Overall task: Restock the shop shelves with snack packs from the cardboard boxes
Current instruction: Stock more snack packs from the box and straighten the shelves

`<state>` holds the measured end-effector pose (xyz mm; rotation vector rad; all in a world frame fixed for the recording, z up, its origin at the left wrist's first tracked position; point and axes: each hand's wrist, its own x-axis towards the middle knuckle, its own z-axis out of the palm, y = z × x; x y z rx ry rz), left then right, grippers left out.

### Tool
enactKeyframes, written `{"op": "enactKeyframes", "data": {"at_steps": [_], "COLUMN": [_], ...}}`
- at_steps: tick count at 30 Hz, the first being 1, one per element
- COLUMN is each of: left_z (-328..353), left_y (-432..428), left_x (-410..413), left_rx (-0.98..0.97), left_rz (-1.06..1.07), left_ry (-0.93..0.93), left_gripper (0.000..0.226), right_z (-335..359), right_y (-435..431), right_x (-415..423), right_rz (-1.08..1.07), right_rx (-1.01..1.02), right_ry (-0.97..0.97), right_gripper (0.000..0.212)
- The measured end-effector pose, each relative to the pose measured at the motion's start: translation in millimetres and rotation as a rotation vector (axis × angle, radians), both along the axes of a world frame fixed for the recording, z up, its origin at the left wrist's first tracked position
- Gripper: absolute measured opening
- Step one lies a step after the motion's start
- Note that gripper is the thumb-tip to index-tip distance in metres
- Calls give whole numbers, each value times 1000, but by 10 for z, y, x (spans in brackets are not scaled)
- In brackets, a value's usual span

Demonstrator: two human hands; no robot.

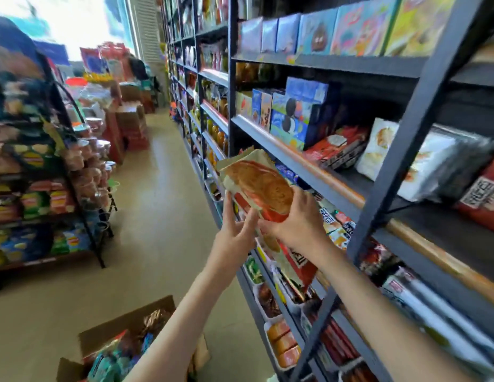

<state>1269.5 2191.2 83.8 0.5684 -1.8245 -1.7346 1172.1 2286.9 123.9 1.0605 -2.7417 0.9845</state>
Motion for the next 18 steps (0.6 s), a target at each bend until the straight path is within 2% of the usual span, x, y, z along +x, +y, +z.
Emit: {"op": "enactKeyframes", "data": {"at_steps": [2, 4, 6, 9, 12, 15, 18], "left_z": [82, 204, 296, 472, 530, 503, 555], "left_y": [137, 278, 392, 607, 841, 1076, 1336], "left_x": [-116, -203, -294, -362, -468, -603, -729], "left_rx": [48, 48, 59, 149, 241, 264, 221], "left_rz": [-81, -115, -136, -231, -396, -575, -690], "left_ry": [71, 110, 149, 221, 204, 133, 90], "left_gripper": [90, 89, 75, 40, 26, 18, 22], "right_z": [114, 235, 371, 564, 647, 656, 685], "right_y": [189, 426, 691, 1137, 1594, 1955, 2249], "right_x": [21, 26, 5, -45, -12, 45, 53], "right_rz": [-30, -34, -9, 19, -11, -80, -142], "right_rx": [-9, -24, -71, -171, -243, -329, -466], "right_ry": [16, 10, -25, -110, -282, -401, -506], "right_gripper": [114, 111, 103, 70, 49, 55, 41]}}
